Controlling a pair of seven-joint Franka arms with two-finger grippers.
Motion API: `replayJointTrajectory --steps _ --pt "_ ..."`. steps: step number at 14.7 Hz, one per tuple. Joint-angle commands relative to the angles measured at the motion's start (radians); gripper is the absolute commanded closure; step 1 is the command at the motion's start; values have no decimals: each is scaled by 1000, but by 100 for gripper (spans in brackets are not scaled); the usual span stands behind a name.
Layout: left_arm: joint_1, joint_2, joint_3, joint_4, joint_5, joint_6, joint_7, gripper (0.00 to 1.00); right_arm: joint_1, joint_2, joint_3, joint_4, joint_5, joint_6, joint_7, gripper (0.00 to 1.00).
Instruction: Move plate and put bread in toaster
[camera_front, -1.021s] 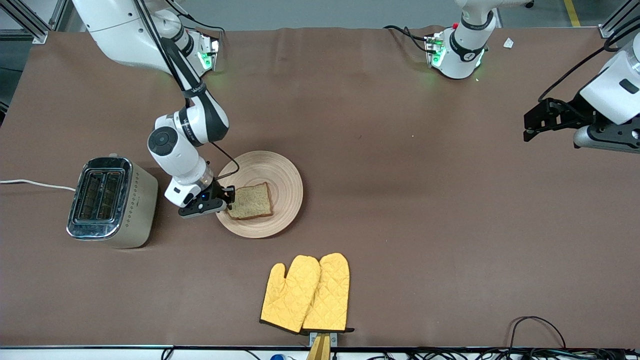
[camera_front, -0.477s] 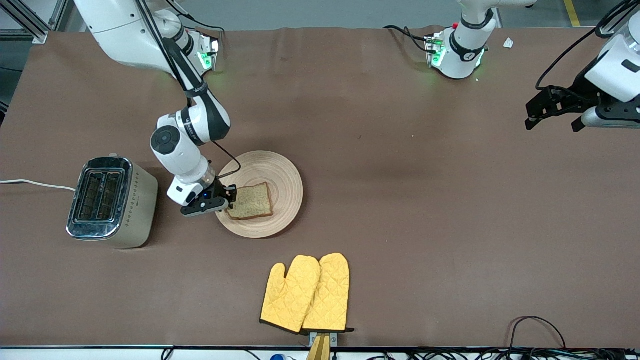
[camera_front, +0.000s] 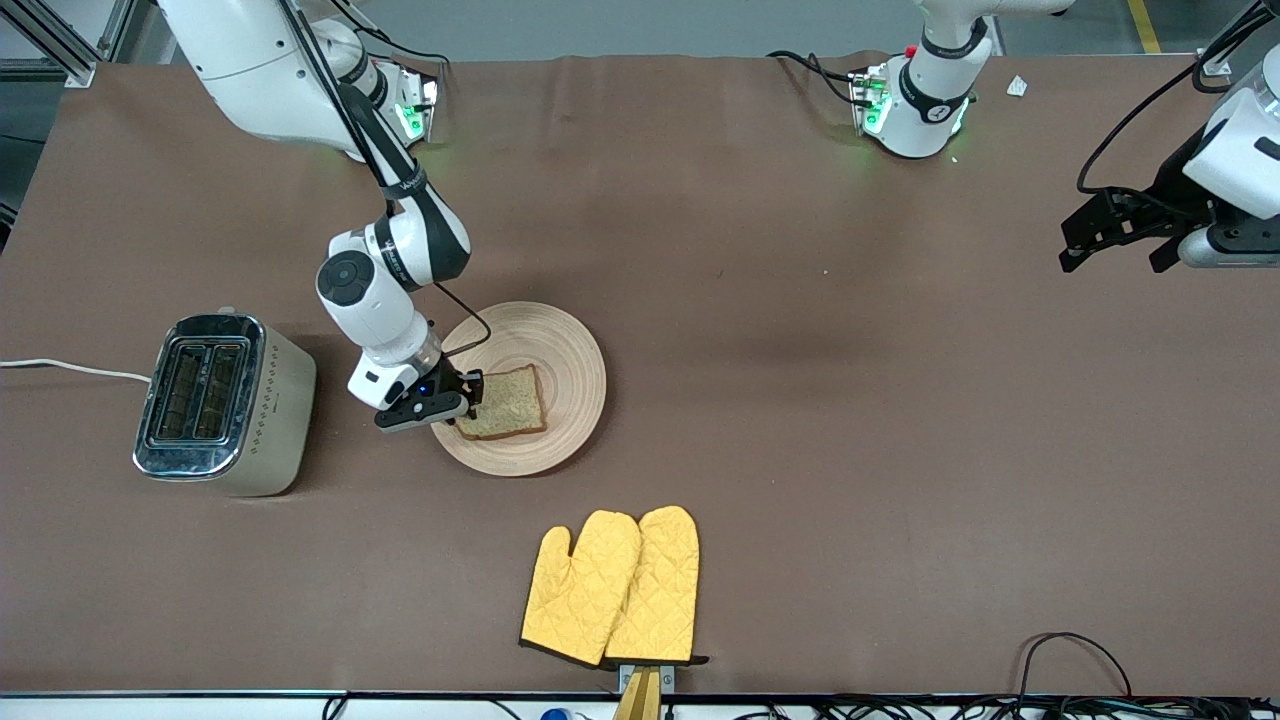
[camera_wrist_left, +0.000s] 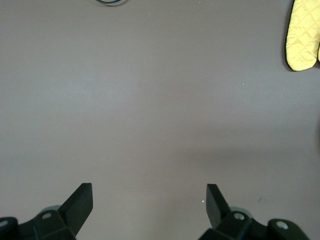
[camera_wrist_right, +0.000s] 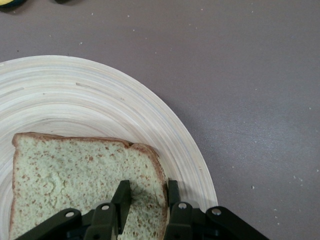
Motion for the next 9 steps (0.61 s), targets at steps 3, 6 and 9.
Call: replayJointTrajectory --steps 3,6,9 --pt "-24 0 -6 22 -6 14 -4 0 -4 -5 2 -20 -3 21 -8 63" --pt "-29 6 -6 28 -5 14 2 0 -5 -5 2 -37 -3 52 -8 69" --pt "-24 7 -5 25 -8 14 8 0 -8 -4 2 -57 -3 95 -27 85"
